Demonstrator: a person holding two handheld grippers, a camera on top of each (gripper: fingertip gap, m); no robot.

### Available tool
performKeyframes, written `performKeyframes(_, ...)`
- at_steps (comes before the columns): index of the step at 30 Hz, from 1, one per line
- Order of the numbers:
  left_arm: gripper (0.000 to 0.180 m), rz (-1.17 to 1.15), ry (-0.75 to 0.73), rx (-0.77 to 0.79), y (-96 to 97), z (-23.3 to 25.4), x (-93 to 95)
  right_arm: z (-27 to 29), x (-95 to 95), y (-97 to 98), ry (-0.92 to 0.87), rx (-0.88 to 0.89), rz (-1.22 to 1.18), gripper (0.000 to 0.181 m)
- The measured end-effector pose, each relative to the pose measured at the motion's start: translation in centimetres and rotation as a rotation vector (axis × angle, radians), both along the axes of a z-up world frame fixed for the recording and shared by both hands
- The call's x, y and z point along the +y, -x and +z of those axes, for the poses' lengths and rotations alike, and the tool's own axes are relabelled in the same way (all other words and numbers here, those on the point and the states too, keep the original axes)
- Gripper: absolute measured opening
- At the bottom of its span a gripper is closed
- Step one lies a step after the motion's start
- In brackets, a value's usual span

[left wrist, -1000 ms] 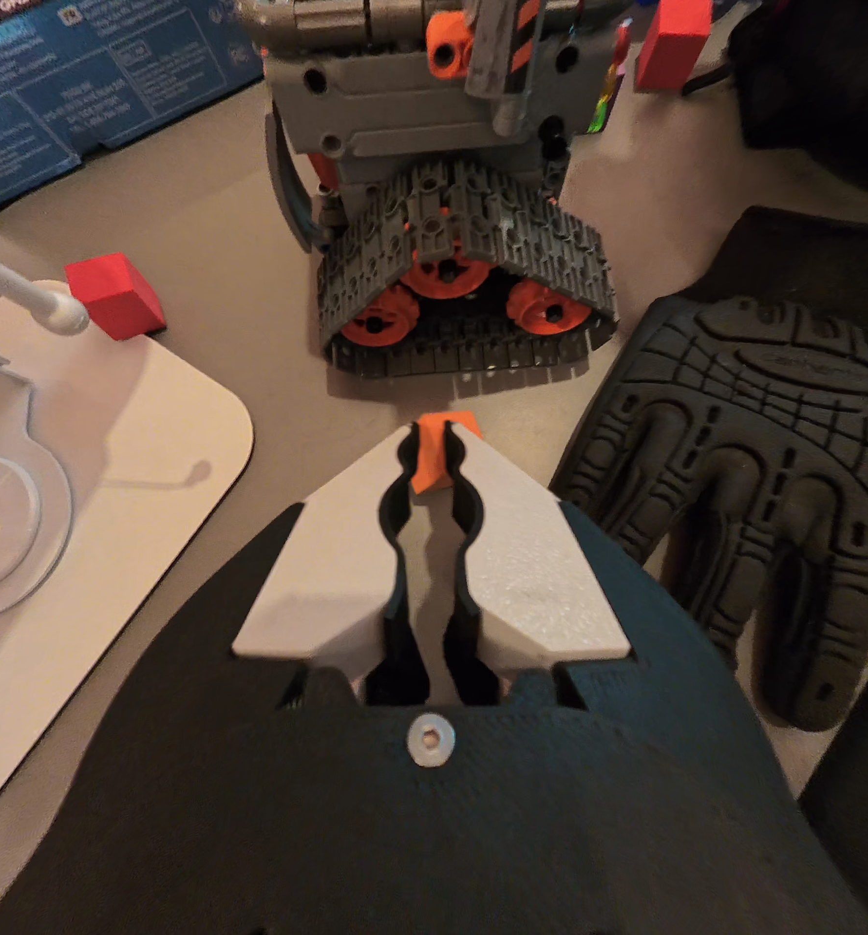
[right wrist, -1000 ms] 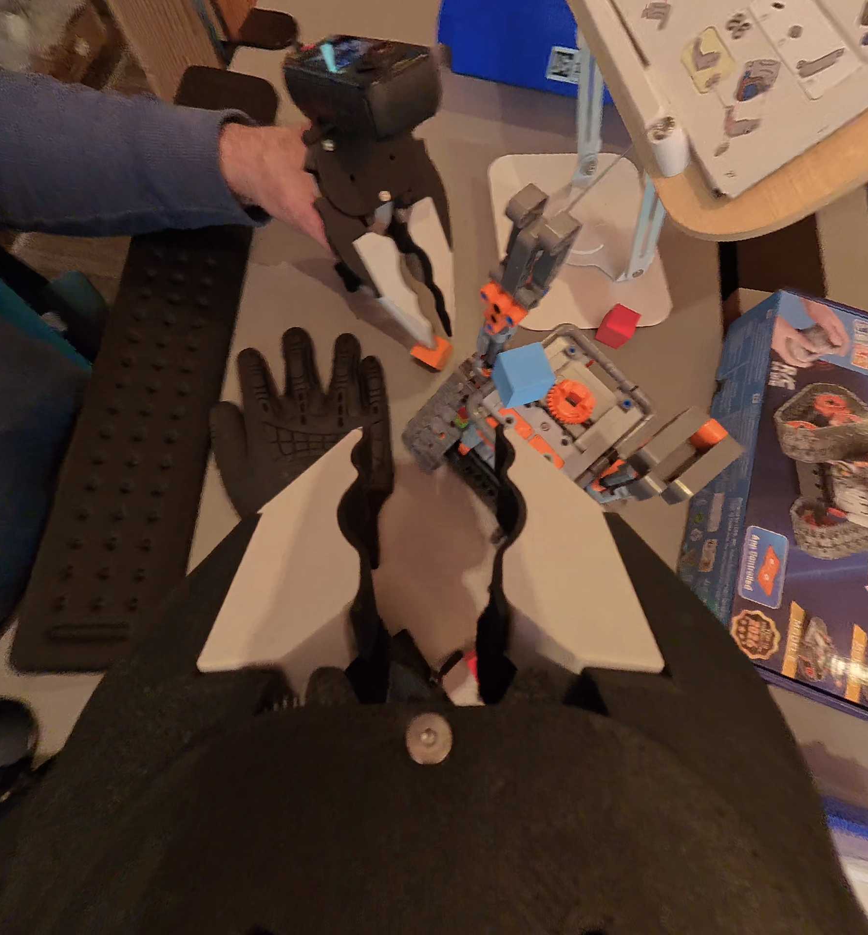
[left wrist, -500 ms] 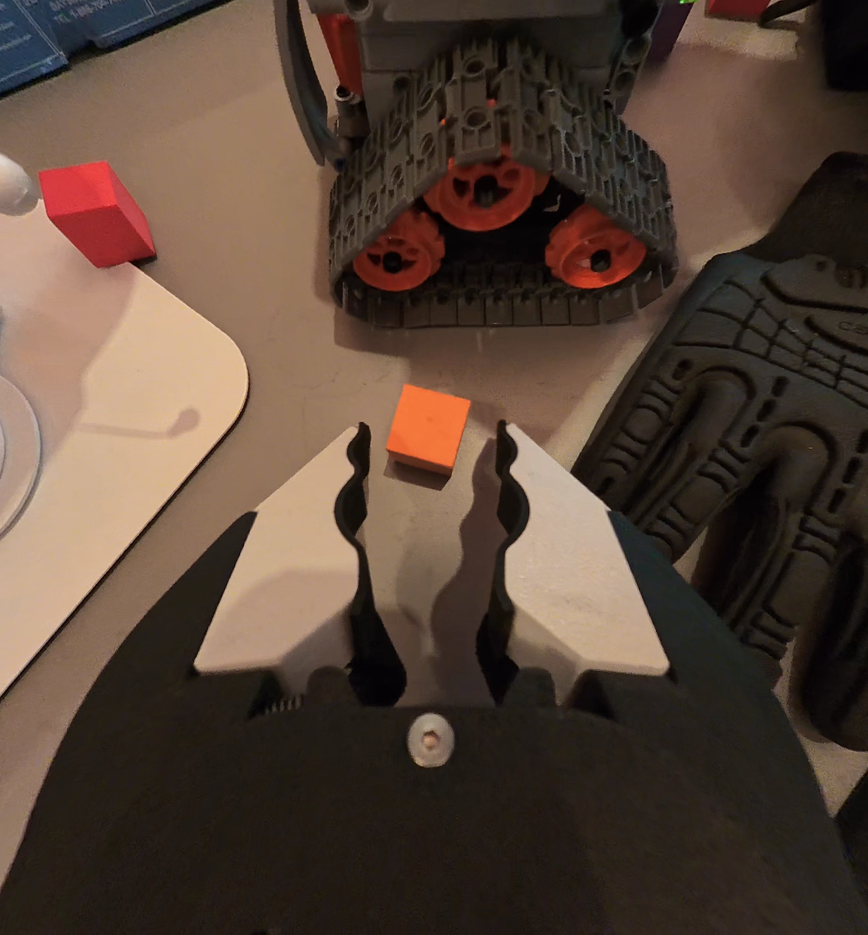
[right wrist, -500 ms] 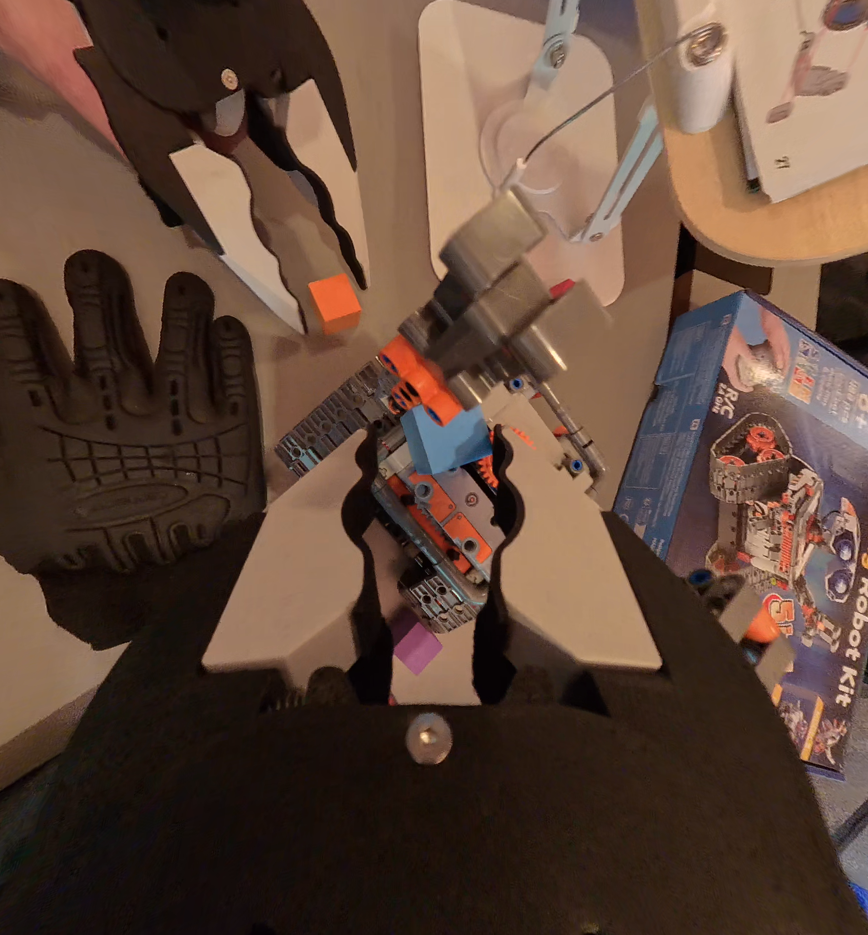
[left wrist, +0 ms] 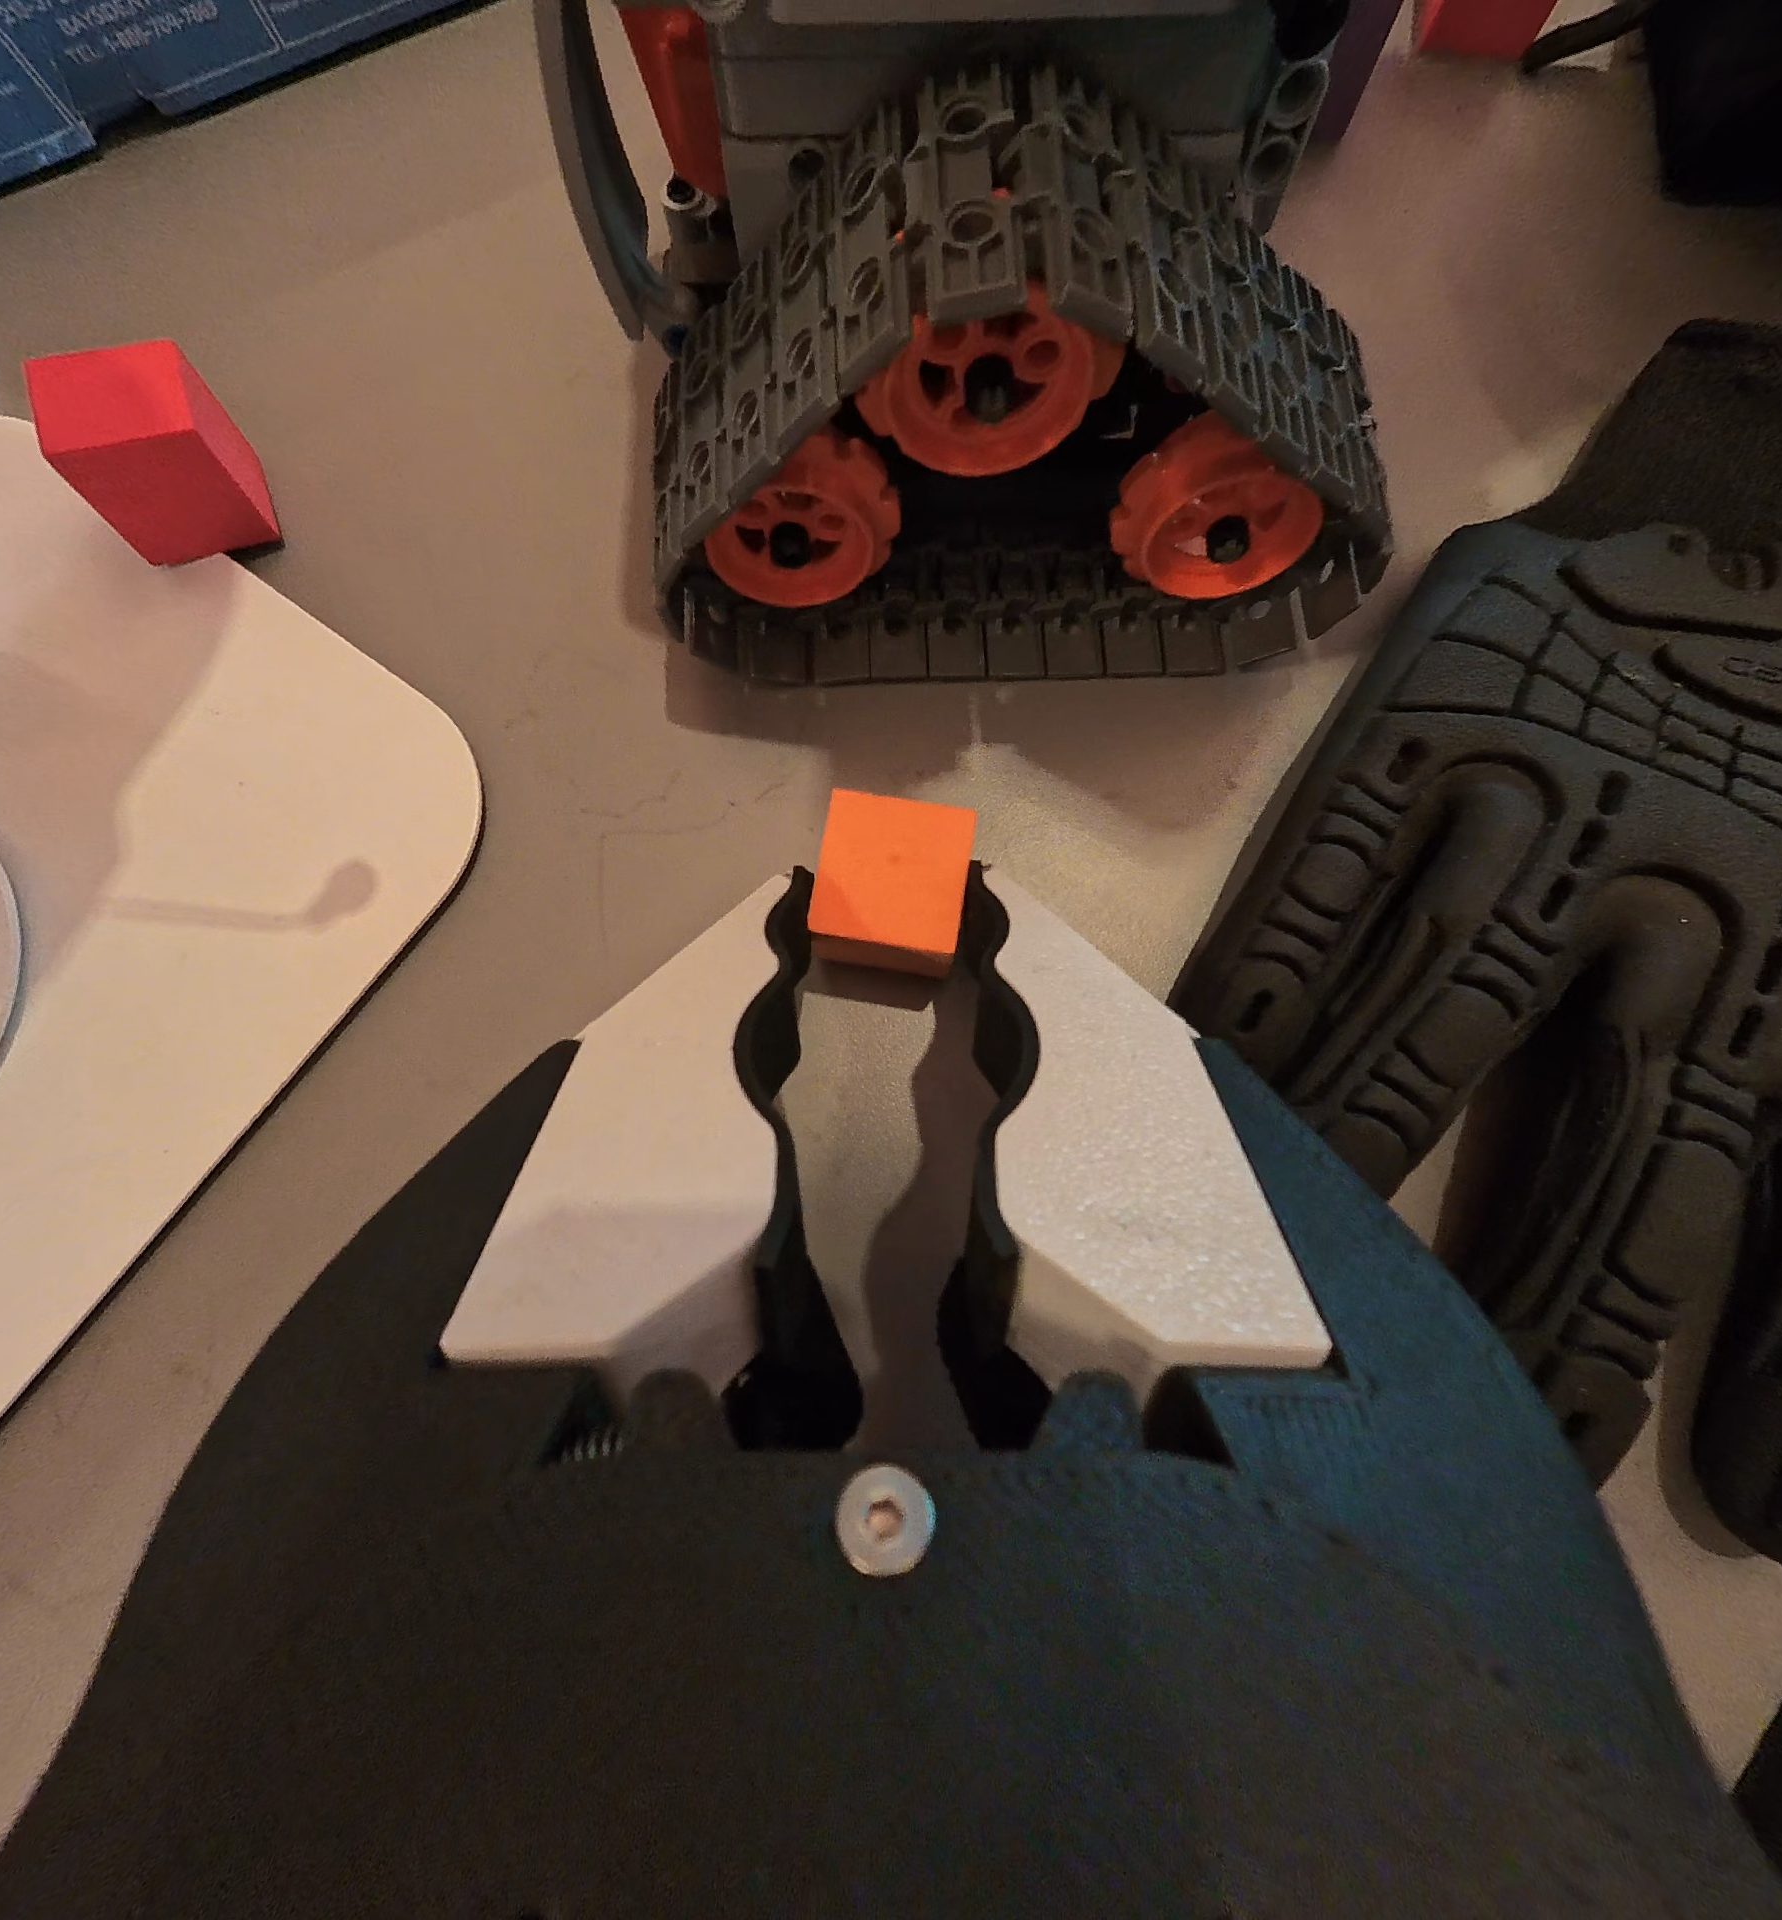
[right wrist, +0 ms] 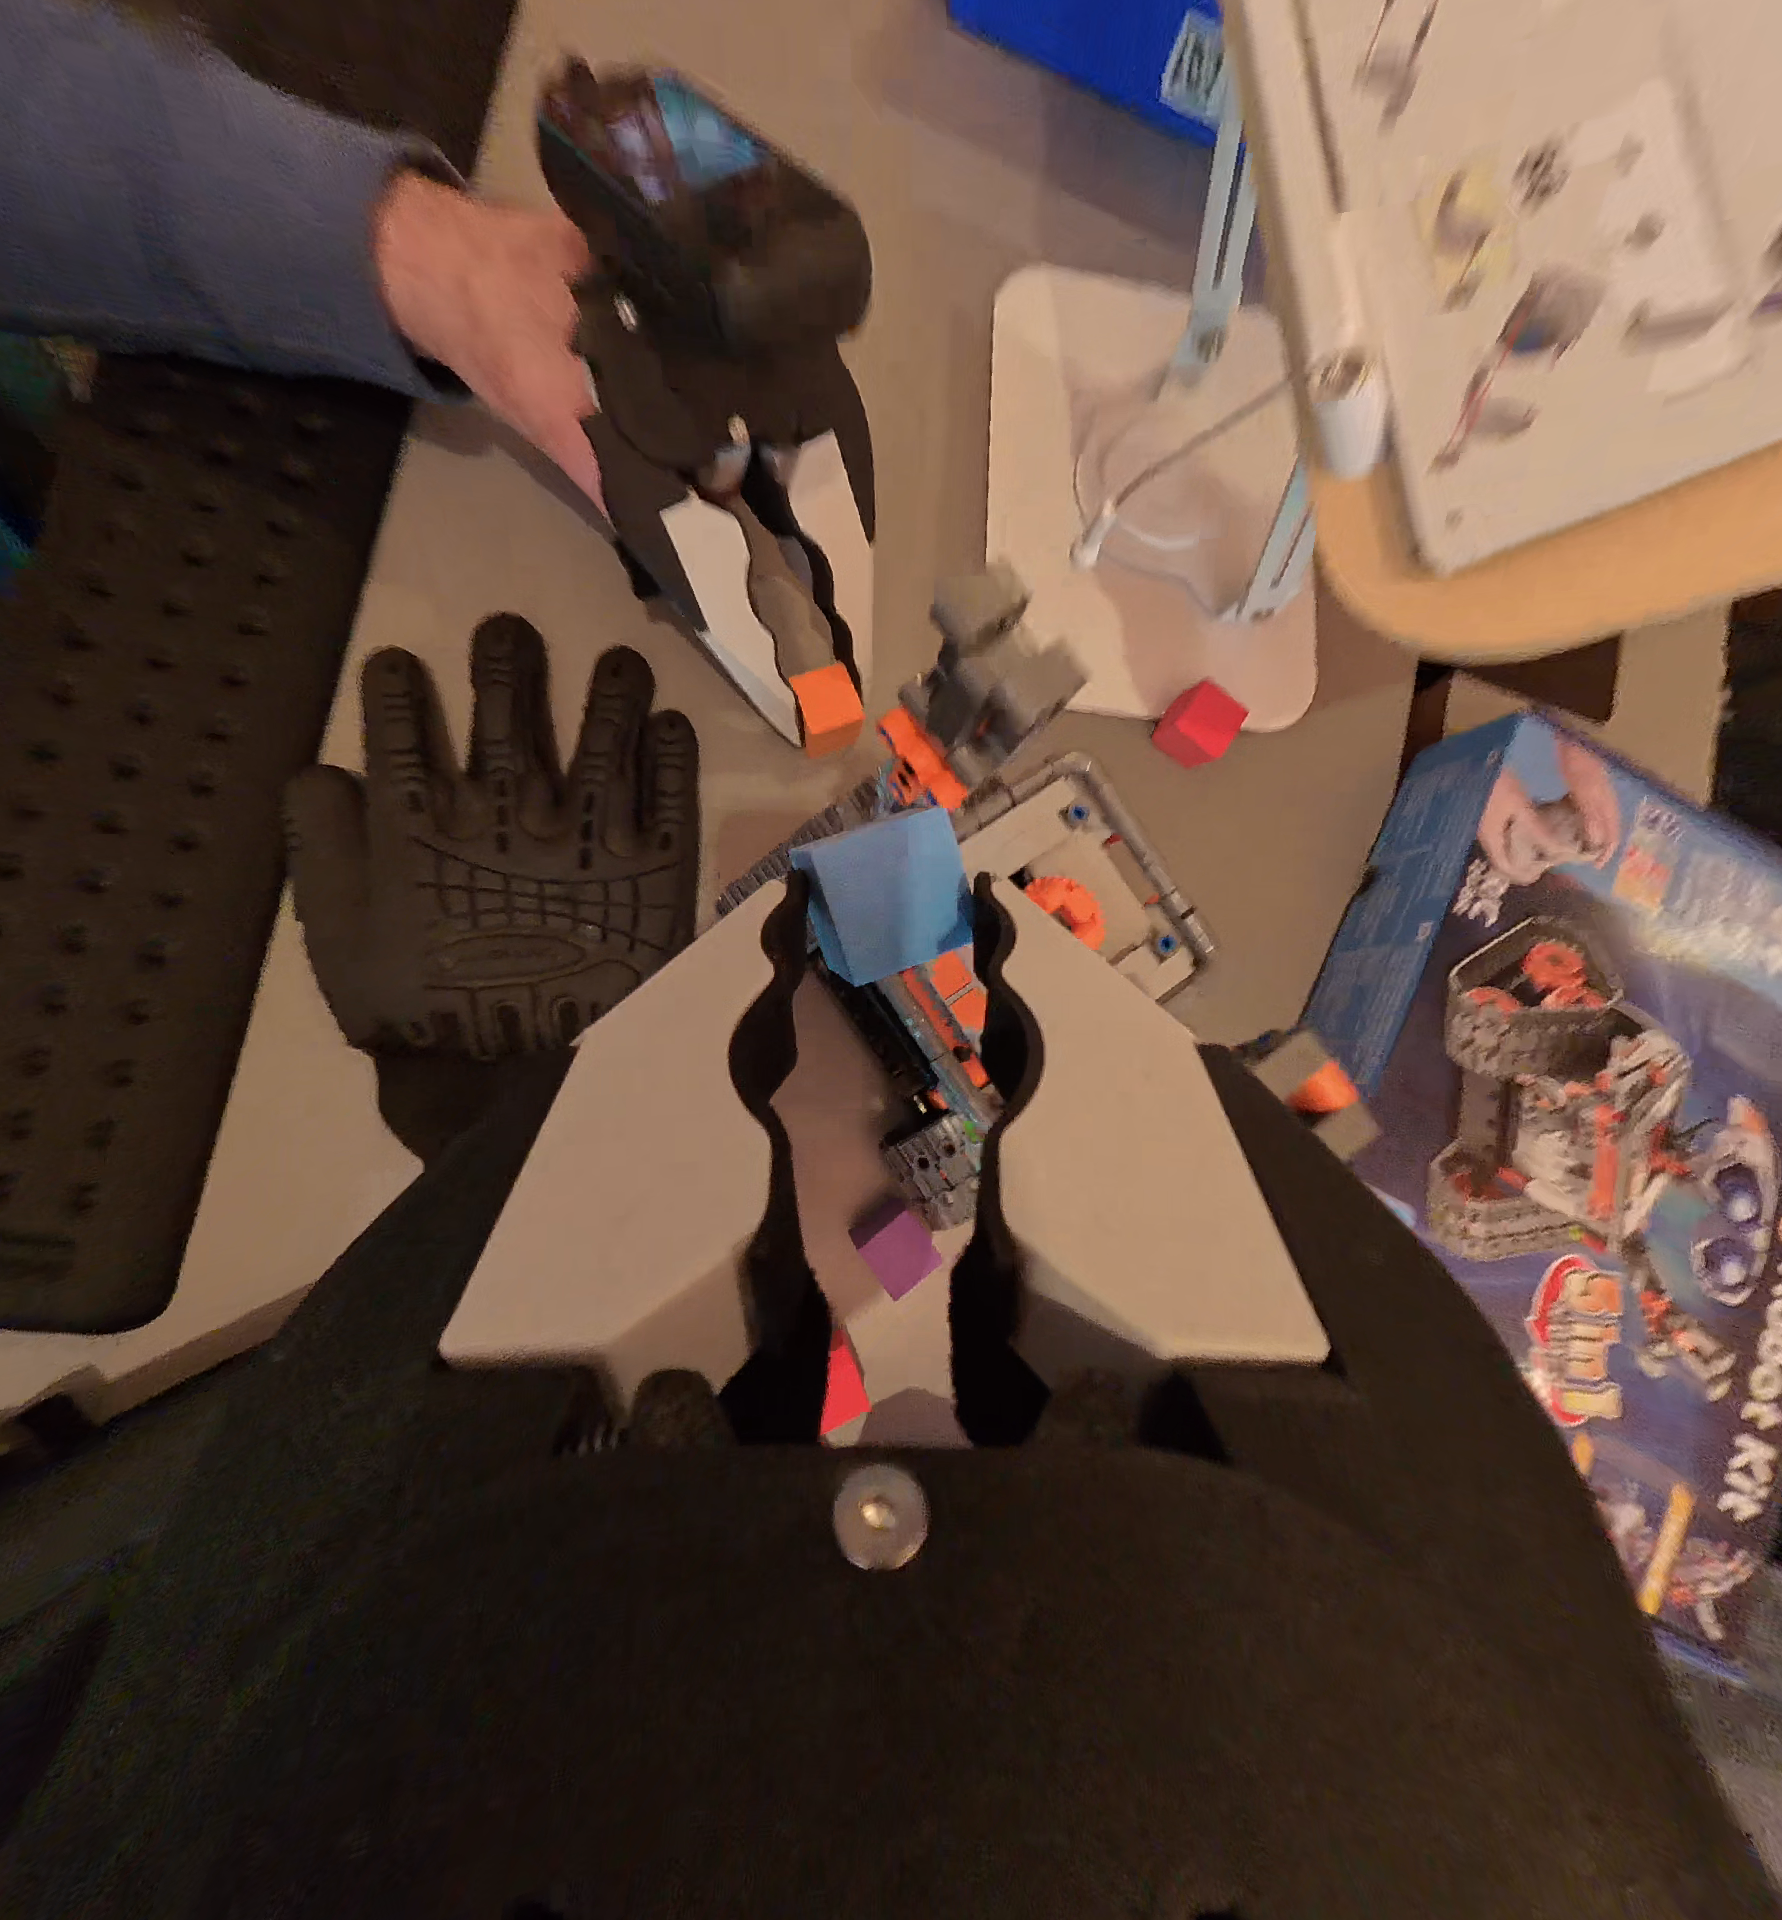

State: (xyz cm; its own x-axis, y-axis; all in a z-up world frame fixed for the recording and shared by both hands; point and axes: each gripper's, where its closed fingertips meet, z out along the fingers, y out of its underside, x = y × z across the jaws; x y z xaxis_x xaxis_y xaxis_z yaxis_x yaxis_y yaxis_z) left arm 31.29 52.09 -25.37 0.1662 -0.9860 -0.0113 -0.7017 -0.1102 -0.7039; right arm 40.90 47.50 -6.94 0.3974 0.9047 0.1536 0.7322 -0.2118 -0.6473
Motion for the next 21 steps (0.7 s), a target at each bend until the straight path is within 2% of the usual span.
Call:
performKeyframes(3,0.027,0.002,0.013,-0.014,-0.1,0.0,0.0,4.5,-0.3,0.3,-0.048,0.043,0.077,0.03)
performKeyframes(6,0.027,0.003,0.019,-0.024,-0.1,0.0,0.0,6.8,0.7,0.8,-0.083,-0.007,0.135,0.031)
performKeyframes(13,0.027,-0.002,0.022,-0.039,-0.1,0.0,0.0,5.9,2.6,2.2,-0.038,-0.154,0.224,0.031)
performKeyframes(21,0.027,-0.012,0.022,-0.039,-0.1,0.0,0.0,4.8,2.6,2.5,-0.012,-0.189,0.246,0.032)
